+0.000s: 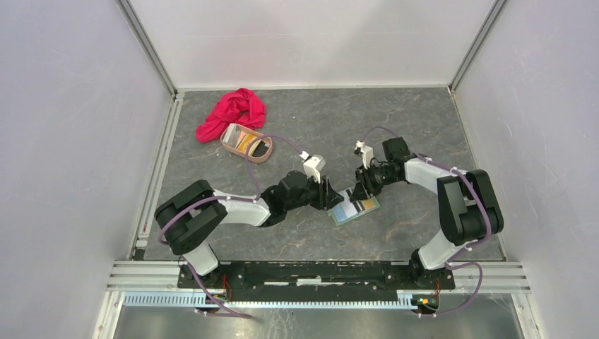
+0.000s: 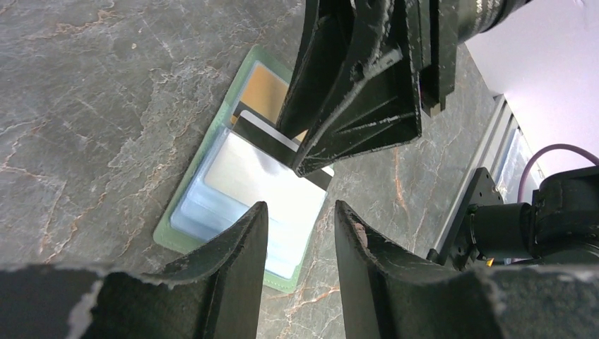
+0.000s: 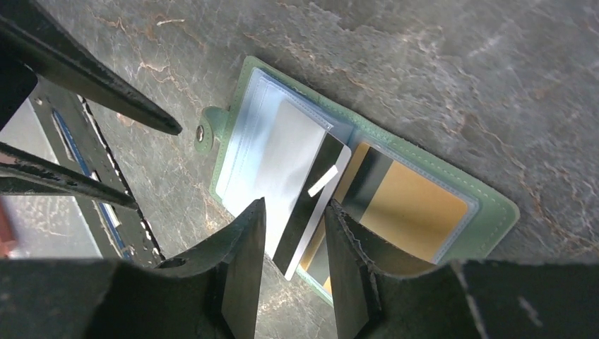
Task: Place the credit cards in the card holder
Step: Insert the credit card into the card holder.
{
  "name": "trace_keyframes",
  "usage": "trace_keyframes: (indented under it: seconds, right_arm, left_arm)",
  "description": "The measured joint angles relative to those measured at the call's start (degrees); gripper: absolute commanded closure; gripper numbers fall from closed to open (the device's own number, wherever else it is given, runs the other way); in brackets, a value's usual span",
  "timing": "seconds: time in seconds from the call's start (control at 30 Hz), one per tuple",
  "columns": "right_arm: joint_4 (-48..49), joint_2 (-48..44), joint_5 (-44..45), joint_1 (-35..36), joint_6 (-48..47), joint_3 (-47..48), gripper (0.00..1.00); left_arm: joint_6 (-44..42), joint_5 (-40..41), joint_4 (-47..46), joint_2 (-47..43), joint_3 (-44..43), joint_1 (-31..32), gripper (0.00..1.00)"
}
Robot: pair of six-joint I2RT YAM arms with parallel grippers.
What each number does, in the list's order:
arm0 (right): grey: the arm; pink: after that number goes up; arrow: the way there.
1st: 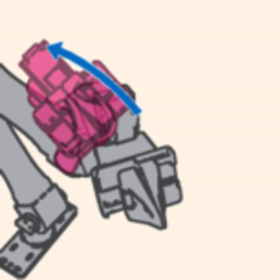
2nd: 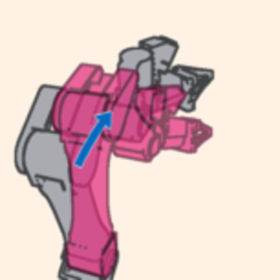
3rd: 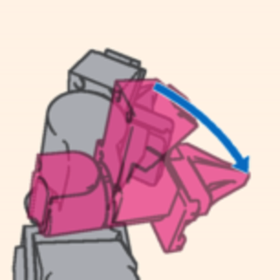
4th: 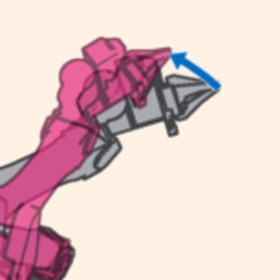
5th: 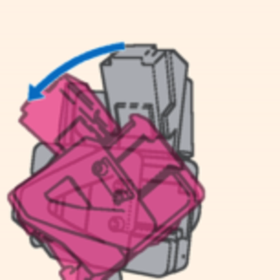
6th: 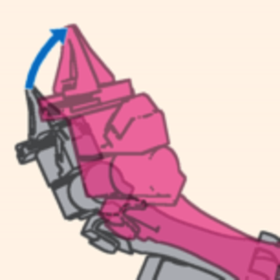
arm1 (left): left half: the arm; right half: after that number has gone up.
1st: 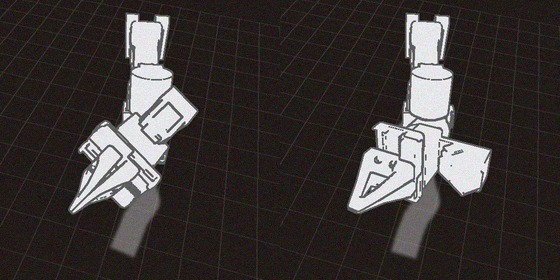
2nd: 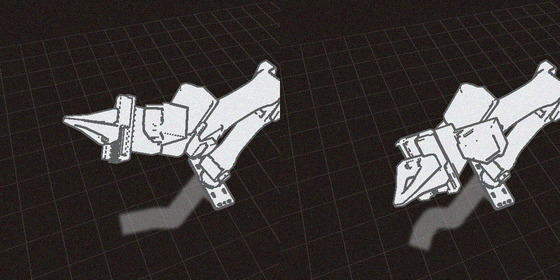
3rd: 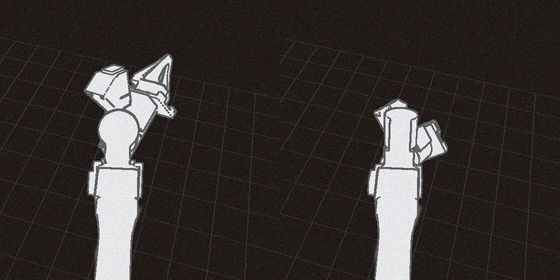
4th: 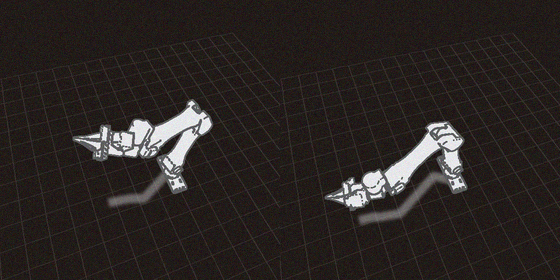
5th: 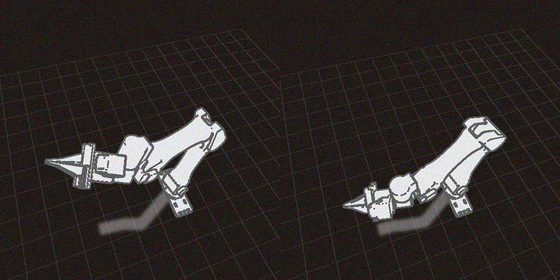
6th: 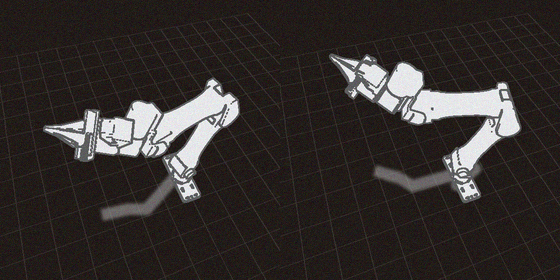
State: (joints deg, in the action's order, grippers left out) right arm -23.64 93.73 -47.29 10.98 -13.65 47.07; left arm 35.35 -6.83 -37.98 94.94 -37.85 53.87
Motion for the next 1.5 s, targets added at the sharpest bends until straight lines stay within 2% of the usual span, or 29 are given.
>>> trace_keyframes:
  seconds: [0.3,0.7,0.93,1.07,1.23,1.3,1.37,1.4,1.5]
  right_arm:
    - [-2.25,-0.52,1.33,4.24,-3.89,-0.02,0.46]
    - [-4.76,-0.04,0.96,8.76,-8.39,0.11,0.39]
    - [-6.54,-1.49,2.56,9.14,-11.87,0.50,0.35]
    - [-6.29,-5.11,5.03,9.11,-12.94,0.48,0.34]
    - [-5.84,-6.62,5.38,9.11,-13.86,0.46,0.33]
    - [-6.08,-6.08,5.35,9.11,-14.34,0.48,0.34]
    - [-6.34,-5.86,5.38,9.11,-14.99,0.46,0.36]
    - [-6.47,-6.05,5.35,9.11,-15.41,0.48,0.37]
    - [-6.78,-8.52,5.31,9.11,-17.53,0.44,0.37]
  left_arm:
    - [2.60,1.53,-2.12,-2.23,3.50,0.00,0.53]
    - [9.27,2.32,-9.42,-4.79,10.54,0.00,0.53]
    - [12.87,3.06,-12.70,-7.89,14.27,0.02,0.50]
    - [12.98,5.18,-11.74,-12.87,16.11,0.44,0.44]
    - [9.92,9.66,-5.27,-26.64,15.91,0.63,0.34]
    - [8.83,10.99,-3.54,-30.53,15.74,0.63,0.25]
    - [7.96,11.87,-2.27,-33.35,15.80,0.63,0.04]
    - [7.54,12.20,-2.71,-34.45,16.28,0.63,0.01]
    - [7.19,14.56,-7.28,-38.49,21.64,0.63,0.00]
